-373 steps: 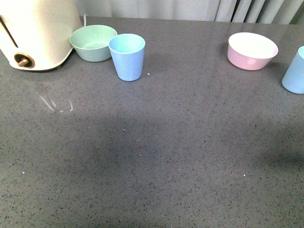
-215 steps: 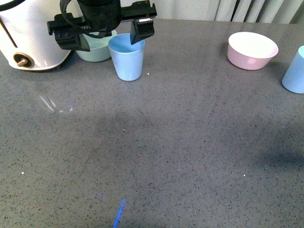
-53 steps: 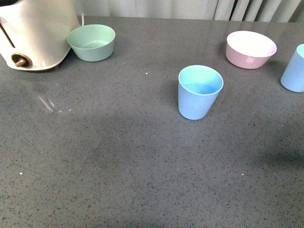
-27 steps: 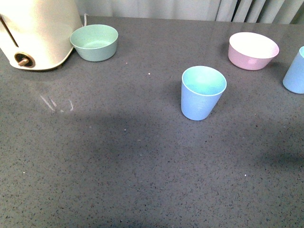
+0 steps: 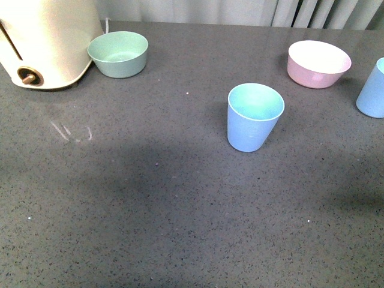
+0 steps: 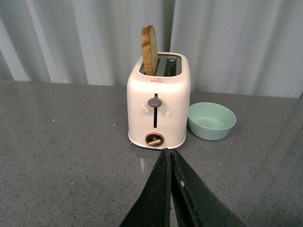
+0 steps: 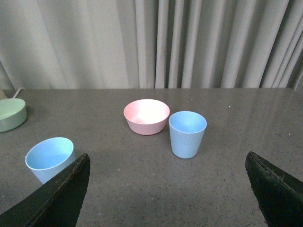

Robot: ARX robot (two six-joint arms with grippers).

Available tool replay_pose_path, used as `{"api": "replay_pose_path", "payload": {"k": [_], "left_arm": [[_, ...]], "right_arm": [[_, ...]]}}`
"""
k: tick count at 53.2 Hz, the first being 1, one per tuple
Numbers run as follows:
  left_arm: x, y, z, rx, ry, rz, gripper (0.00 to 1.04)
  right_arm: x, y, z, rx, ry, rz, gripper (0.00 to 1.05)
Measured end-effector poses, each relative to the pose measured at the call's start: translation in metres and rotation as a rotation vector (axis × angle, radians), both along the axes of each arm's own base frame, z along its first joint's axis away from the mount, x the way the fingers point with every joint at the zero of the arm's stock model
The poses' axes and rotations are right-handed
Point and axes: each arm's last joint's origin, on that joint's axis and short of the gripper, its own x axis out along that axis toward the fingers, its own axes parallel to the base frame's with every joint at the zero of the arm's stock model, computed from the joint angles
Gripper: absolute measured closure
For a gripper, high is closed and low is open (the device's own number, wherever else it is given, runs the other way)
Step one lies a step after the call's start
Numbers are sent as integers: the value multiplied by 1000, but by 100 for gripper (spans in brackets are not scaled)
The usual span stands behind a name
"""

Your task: Stack blue cups with both arms

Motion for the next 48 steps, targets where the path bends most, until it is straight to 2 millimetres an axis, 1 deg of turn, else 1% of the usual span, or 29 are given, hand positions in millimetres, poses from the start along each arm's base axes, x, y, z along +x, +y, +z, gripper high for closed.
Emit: {"api": "replay_pose_path", "payload": {"k": [18, 48], "left_arm": [[-19, 0, 6, 0, -17, -2, 103], [-33, 0, 7, 0, -23, -2, 103]], "right_arm": [[0, 0, 0, 0, 0, 0, 9], [0, 0, 0, 0, 0, 0, 9]]}}
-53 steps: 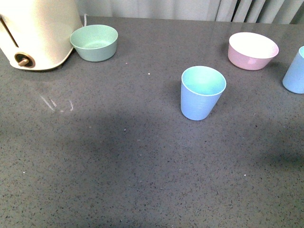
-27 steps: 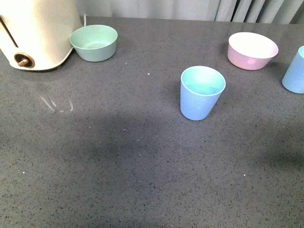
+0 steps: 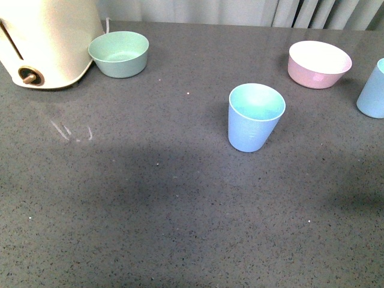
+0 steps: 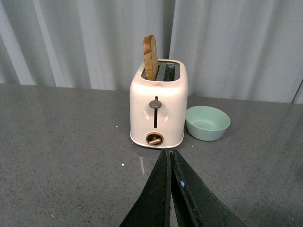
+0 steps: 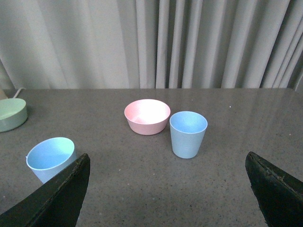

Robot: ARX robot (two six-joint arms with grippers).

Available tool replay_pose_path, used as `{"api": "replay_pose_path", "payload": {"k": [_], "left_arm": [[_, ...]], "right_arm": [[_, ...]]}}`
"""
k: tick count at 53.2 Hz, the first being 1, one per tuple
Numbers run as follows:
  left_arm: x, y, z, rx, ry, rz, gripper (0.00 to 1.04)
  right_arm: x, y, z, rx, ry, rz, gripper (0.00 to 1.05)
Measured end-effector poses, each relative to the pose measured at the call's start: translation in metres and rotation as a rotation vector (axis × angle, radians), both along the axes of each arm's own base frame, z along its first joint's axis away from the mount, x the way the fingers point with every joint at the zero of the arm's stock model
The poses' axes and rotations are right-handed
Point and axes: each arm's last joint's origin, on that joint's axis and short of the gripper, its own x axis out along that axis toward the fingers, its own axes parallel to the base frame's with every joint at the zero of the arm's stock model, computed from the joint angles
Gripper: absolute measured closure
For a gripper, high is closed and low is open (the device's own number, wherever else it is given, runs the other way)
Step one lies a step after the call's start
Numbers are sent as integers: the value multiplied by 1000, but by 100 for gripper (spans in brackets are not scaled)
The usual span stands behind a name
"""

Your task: Stack blue cups with both arms

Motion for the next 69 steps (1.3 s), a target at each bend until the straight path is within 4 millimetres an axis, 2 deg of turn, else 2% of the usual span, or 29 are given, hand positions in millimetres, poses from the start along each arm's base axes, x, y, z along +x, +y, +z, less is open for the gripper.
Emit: {"api": "replay_pose_path", "payload": {"k": [15, 21, 39, 54, 59, 66, 69], "left_arm": [[-6, 0, 0, 0, 0, 0, 103], [-16, 0, -4, 0, 11, 0, 103], [-16, 0, -4, 0, 15, 0, 103], [-16, 0, -4, 0, 15, 0, 58], [-16, 0, -4, 0, 15, 0, 35], [-16, 0, -4, 0, 15, 0, 8], [-16, 0, -4, 2, 15, 0, 9]], "right_arm": [[0, 0, 0, 0, 0, 0, 9], [0, 0, 0, 0, 0, 0, 9], [0, 0, 0, 0, 0, 0, 9], [0, 0, 0, 0, 0, 0, 9], [0, 0, 0, 0, 0, 0, 9], [0, 0, 0, 0, 0, 0, 9], [0, 0, 0, 0, 0, 0, 9]]}}
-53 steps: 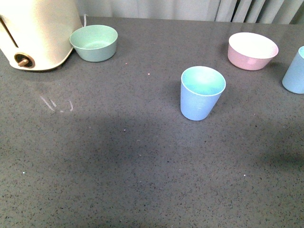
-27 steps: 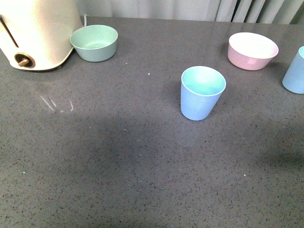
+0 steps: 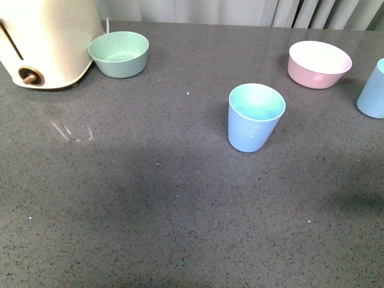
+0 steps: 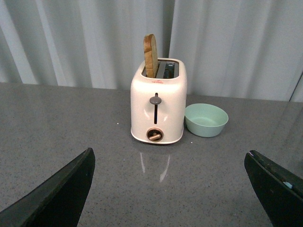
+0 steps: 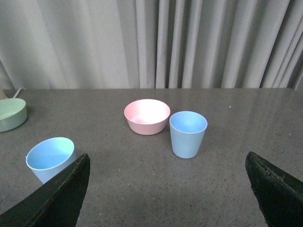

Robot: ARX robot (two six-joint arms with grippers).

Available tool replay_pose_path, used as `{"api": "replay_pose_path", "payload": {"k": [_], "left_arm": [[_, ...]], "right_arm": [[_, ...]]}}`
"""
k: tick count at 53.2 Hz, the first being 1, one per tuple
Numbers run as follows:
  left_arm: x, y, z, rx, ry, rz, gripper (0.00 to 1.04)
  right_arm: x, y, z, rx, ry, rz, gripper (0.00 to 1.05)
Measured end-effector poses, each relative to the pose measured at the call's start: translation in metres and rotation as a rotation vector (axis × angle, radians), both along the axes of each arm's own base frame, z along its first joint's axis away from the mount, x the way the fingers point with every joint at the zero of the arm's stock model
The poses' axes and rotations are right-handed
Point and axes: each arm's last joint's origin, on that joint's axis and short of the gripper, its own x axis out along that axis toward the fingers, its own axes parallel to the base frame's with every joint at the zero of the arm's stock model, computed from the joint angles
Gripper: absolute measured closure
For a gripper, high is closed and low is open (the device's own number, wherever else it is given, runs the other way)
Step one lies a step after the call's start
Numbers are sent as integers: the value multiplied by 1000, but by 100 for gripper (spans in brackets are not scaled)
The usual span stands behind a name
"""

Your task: Stack blue cups with both arms

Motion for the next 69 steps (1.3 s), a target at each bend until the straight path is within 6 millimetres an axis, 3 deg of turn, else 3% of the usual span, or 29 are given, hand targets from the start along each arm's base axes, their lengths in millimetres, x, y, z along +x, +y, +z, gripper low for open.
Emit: {"api": "replay_pose_path", "payload": {"k": [7, 14, 21, 31, 36, 42, 51, 62, 69], "left_arm": [[0, 0, 0, 0, 0, 0, 9], [0, 0, 0, 0, 0, 0, 9], [0, 0, 0, 0, 0, 0, 9], [0, 0, 0, 0, 0, 0, 9], [0, 0, 0, 0, 0, 0, 9], [0, 0, 0, 0, 0, 0, 9], [0, 0, 0, 0, 0, 0, 9], [0, 0, 0, 0, 0, 0, 9], [0, 0, 0, 0, 0, 0, 9]], "right_arm": [[0, 0, 0, 1, 10, 4, 9], [8, -10, -1, 20, 423, 54, 9], [28, -32, 8, -25, 493, 31, 9], [75, -73, 22, -242, 487, 8, 9], [117, -93, 16, -379, 547, 60, 9], [149, -101, 8, -451, 604, 105, 9], [201, -95, 5, -536, 644, 218, 9], [249, -70, 10, -628, 650, 337, 9], [271, -55, -1, -686, 669, 393, 9]]}}
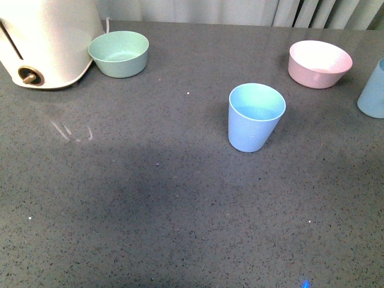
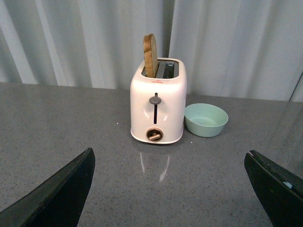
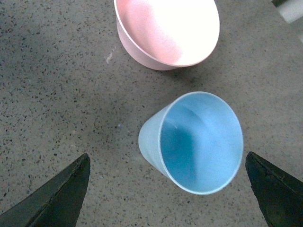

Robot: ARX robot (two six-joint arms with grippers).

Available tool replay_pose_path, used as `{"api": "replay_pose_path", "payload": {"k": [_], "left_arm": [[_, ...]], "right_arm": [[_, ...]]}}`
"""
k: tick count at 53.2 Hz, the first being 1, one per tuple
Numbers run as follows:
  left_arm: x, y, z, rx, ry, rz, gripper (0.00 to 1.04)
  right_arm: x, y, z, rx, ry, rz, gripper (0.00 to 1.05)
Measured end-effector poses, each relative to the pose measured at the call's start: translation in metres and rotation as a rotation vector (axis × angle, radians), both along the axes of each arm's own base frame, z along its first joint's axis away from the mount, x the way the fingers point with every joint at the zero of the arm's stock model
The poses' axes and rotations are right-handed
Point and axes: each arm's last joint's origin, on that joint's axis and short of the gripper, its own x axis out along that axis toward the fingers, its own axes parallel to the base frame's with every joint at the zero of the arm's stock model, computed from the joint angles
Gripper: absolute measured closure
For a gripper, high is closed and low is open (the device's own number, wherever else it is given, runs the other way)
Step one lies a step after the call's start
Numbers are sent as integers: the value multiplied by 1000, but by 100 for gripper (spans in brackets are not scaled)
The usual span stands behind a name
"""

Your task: Stack blue cups with both arms

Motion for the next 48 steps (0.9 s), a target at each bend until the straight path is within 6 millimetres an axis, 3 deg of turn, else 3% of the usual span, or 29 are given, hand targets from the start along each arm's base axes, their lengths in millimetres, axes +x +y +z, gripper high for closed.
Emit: {"api": "replay_pose_path", "payload": {"k": [24, 29, 42, 48], "left_arm": [[0, 0, 0, 0, 0, 0, 9], [0, 0, 0, 0, 0, 0, 9], [0, 0, 0, 0, 0, 0, 9], [0, 0, 0, 0, 0, 0, 9]], "right_arm": [[23, 12, -34, -27, 89, 13, 12], [24, 12, -37, -26, 102, 12, 23], [26, 5, -38, -3, 102, -32, 75], [24, 1, -37, 11, 111, -34, 93]]}}
